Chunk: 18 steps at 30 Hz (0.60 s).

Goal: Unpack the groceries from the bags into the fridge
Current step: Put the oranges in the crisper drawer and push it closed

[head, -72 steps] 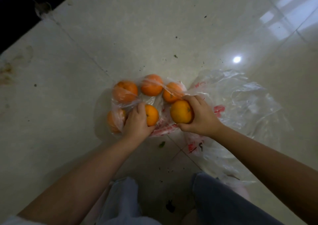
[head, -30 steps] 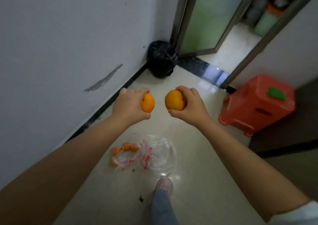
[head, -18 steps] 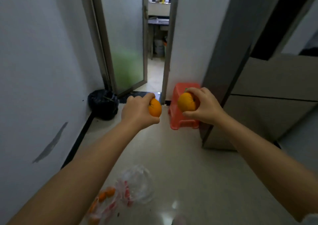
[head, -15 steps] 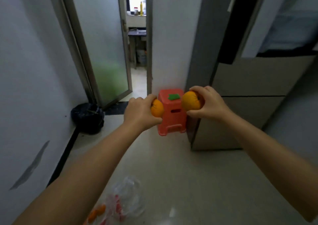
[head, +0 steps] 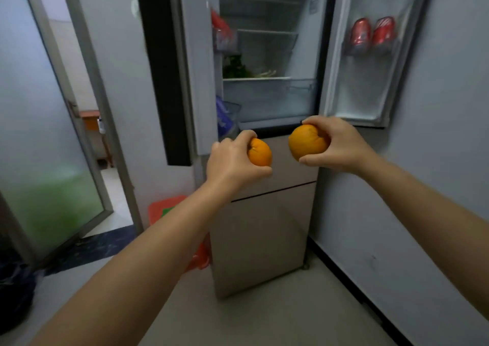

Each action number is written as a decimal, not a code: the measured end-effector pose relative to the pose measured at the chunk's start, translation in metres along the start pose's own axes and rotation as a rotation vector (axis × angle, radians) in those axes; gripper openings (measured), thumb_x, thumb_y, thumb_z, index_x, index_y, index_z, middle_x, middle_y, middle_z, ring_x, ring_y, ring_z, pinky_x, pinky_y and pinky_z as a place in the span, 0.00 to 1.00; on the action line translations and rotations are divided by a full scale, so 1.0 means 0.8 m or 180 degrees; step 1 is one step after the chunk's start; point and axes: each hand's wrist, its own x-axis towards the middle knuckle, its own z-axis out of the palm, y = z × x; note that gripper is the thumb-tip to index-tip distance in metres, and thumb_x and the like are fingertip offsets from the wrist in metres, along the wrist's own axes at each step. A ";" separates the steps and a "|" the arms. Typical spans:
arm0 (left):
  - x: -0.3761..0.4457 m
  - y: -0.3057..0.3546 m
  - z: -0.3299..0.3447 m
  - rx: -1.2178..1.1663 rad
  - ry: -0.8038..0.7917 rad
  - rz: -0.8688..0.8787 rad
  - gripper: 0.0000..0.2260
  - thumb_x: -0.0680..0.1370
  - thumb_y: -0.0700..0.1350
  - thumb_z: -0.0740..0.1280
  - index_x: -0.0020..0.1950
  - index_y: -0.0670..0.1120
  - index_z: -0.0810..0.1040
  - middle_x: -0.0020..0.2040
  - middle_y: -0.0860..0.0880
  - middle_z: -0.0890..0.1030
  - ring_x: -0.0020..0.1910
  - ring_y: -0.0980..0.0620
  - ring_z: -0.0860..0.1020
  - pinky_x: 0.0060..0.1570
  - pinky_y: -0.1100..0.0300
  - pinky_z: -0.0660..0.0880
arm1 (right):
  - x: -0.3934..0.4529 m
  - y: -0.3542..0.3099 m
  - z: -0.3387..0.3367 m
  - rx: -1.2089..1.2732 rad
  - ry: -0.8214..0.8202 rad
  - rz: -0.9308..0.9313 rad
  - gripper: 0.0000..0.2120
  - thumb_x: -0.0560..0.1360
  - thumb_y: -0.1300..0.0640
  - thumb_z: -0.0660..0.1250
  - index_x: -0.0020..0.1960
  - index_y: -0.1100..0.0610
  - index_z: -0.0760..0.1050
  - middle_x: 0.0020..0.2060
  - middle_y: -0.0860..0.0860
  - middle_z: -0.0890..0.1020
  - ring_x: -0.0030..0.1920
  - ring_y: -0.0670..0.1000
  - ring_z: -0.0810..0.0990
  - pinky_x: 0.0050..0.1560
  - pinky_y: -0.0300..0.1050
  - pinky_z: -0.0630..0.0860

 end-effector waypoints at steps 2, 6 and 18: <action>0.041 0.032 0.019 -0.0102 0.0082 -0.0024 0.31 0.69 0.54 0.72 0.70 0.54 0.65 0.63 0.44 0.73 0.64 0.43 0.69 0.58 0.53 0.70 | 0.030 0.036 -0.021 0.0005 0.0092 -0.0041 0.32 0.65 0.58 0.76 0.66 0.53 0.68 0.61 0.57 0.71 0.54 0.48 0.66 0.51 0.42 0.65; 0.136 0.072 0.049 -0.0228 0.0327 -0.0229 0.31 0.69 0.53 0.72 0.69 0.51 0.64 0.62 0.43 0.74 0.64 0.42 0.70 0.56 0.52 0.71 | 0.106 0.103 -0.042 0.0091 0.0336 -0.0016 0.31 0.65 0.56 0.75 0.66 0.52 0.67 0.61 0.57 0.71 0.53 0.49 0.67 0.50 0.42 0.66; 0.474 0.046 0.112 -0.0342 0.0787 -0.0733 0.28 0.70 0.53 0.72 0.63 0.45 0.63 0.60 0.42 0.75 0.61 0.39 0.72 0.51 0.52 0.71 | 0.423 0.230 -0.002 0.0559 0.0675 -0.0038 0.31 0.67 0.56 0.74 0.67 0.53 0.67 0.63 0.56 0.68 0.54 0.51 0.69 0.53 0.41 0.66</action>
